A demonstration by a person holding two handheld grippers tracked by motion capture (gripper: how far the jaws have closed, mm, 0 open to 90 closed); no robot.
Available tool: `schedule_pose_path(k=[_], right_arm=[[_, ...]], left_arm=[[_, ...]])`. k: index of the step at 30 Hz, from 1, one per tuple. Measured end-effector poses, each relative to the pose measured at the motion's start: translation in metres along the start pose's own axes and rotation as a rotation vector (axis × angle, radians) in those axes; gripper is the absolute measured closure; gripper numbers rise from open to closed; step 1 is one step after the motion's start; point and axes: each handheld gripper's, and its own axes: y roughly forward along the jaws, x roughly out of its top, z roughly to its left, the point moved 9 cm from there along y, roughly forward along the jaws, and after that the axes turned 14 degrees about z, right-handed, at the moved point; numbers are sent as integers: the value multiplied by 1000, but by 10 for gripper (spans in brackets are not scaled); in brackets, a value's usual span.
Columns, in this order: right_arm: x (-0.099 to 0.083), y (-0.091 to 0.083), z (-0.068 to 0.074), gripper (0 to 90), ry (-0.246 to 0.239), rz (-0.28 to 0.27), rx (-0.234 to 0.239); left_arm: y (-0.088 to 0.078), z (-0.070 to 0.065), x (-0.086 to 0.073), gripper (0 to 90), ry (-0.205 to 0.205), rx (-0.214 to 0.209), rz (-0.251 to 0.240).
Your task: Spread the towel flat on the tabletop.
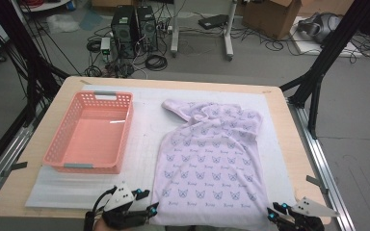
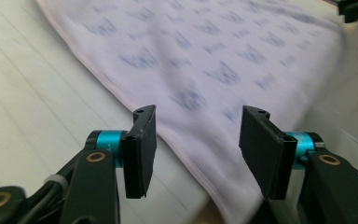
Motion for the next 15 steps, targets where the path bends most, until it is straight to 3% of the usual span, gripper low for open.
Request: schedule_pose_path(k=[2,6,9,12,15], right_arm=[[10,5,-8,625,15,-22,-22],[29,17,-18,603,12,-60,-55],[38,29,-25,583,28,-45,-67],[45,41,-30,561,59,-42,-66],[50,48,-33,559,81,-36,-60]], left_arm=[[8,9,10,387,6,38,-8],[26,21,25,385,-20,42,11],[38,30,32,391,-30,69,35],[47,42,38,410,-60,105,49],[55,51,40,400,-115,96,90]])
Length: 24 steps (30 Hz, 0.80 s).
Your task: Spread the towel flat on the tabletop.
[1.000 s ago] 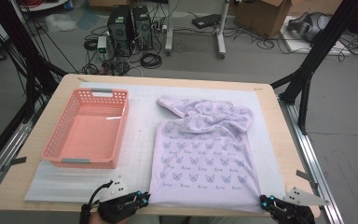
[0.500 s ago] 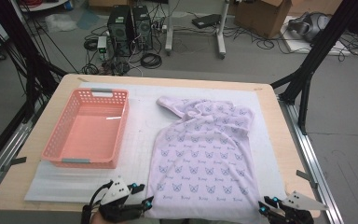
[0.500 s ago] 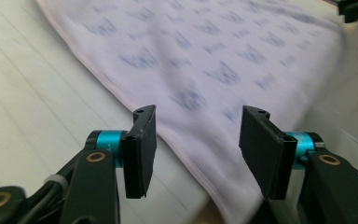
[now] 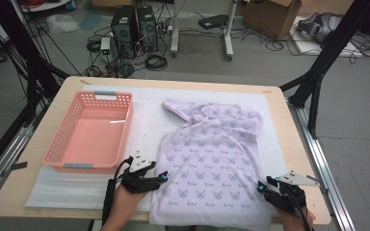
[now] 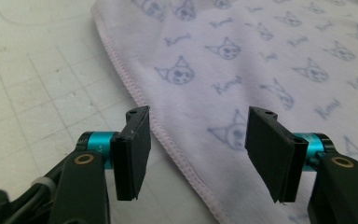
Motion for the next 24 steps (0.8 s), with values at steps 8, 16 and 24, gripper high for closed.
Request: schedule_pose_path(k=[8,16,24], right_arm=[[-1,-1,4,851,9,4,54],[-13,-12,7,871,-8,16,83],[-28,-37,19,872,-48,5,106]], left_arm=[[4,-6,-3,477,108,59,52],[-13,-12,-21,857,60,-30,30],[-40,-27,-35,858,59,-102,-23]])
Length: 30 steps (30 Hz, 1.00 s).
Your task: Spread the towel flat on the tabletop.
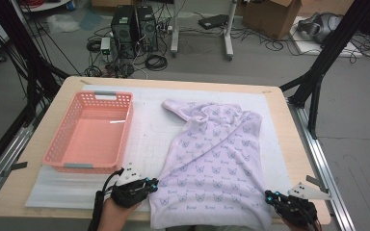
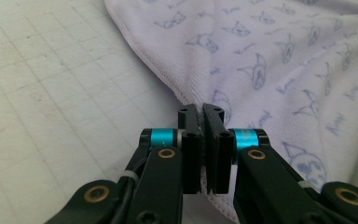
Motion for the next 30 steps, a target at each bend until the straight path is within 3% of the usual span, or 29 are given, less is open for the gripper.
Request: schedule_pose_path(k=[9,10,11,12,15,20,23,28,30], right_arm=[[-25,-32,16,873,-22,-5,31],[-28,-35,17,871,-18,0,38],[-31,-36,19,858,-20,6,57],[-33,-35,21,834,-16,15,84],[-32,-30,15,683,36,-14,76],[-17,-19,0,634,58,-38,-6],[-3,-10,-8,628,73,-47,-41],[19,12,-19,557,83,-46,-70],[27,20,-23,522,98,-41,-78]], left_arm=[[-19,-31,-20,849,58,-62,-14],[-20,-33,-20,822,69,-59,-22],[-20,-32,-19,739,71,-41,-34],[-20,-30,-17,614,71,-30,-42],[-14,-22,-10,517,55,-16,-40],[6,-5,10,491,34,12,-40],[18,3,25,472,12,8,-38],[39,14,43,467,16,10,-7],[45,21,49,465,-2,13,-3]])
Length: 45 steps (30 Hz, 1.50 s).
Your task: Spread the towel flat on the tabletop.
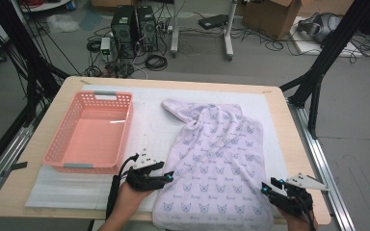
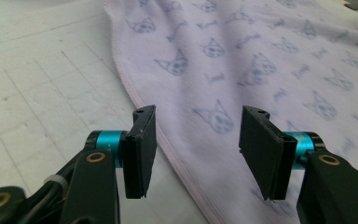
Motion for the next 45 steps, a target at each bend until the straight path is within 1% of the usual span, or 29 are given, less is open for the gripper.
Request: schedule_pose_path(k=[3,5,6,7,8,9,10,11,12,13,14,15,16,17,18,19,20,22,24,28,30,34,35,39,43,45], right_arm=[[8,10,-2,506,1,15,-12],[12,16,-3,506,-5,23,-17],[14,19,-3,507,-9,25,-19],[15,21,-3,508,-7,31,-17],[17,24,-3,509,-14,33,-17],[18,26,-3,513,-18,35,-24],[19,27,-3,518,-18,35,-24],[21,28,-3,530,-15,36,-25],[22,29,-3,557,-21,36,-38],[22,29,-4,613,-32,37,-52],[21,30,-2,664,-39,41,-44],[21,30,-2,695,-41,40,-52],[21,30,-1,770,-45,39,-47],[20,30,0,824,-47,41,-24],[20,30,1,861,-39,41,-7],[19,29,2,869,-34,41,3],[19,29,1,872,-37,39,17],[17,27,2,879,-38,38,38],[15,25,3,879,-46,43,44],[10,18,9,879,-53,42,68],[8,13,11,880,-54,36,80],[3,4,17,880,-71,38,87],[1,1,19,881,-83,31,88],[-8,-9,26,881,-100,30,102],[-20,-19,31,882,-111,36,118],[-26,-23,34,882,-114,41,131]], left_arm=[[9,10,6,461,-32,16,9],[14,15,7,459,-37,30,28],[16,17,8,459,-46,31,40],[18,18,9,458,-42,38,47],[19,20,10,455,-41,51,48],[20,20,11,460,-51,54,48],[21,21,10,465,-48,58,62],[21,21,11,475,-44,69,61],[22,20,10,485,-30,78,67],[22,19,10,496,-18,88,70],[22,19,10,540,-4,101,74],[22,18,10,600,0,102,73],[22,17,10,663,-1,99,72],[22,16,9,729,4,70,77],[22,13,8,842,10,44,83],[21,13,7,857,17,48,86],[21,11,7,863,10,38,82],[18,11,5,867,-6,33,74],[14,10,2,869,-13,26,58],[2,5,-6,870,-3,14,42],[-6,4,-9,870,-9,8,25],[-20,0,-17,870,-3,1,9],[-23,-2,-19,870,1,-2,5],[-36,-9,-30,870,9,-8,-7],[-46,-17,-44,870,22,-25,-4],[-50,-20,-49,869,34,-20,-2]])
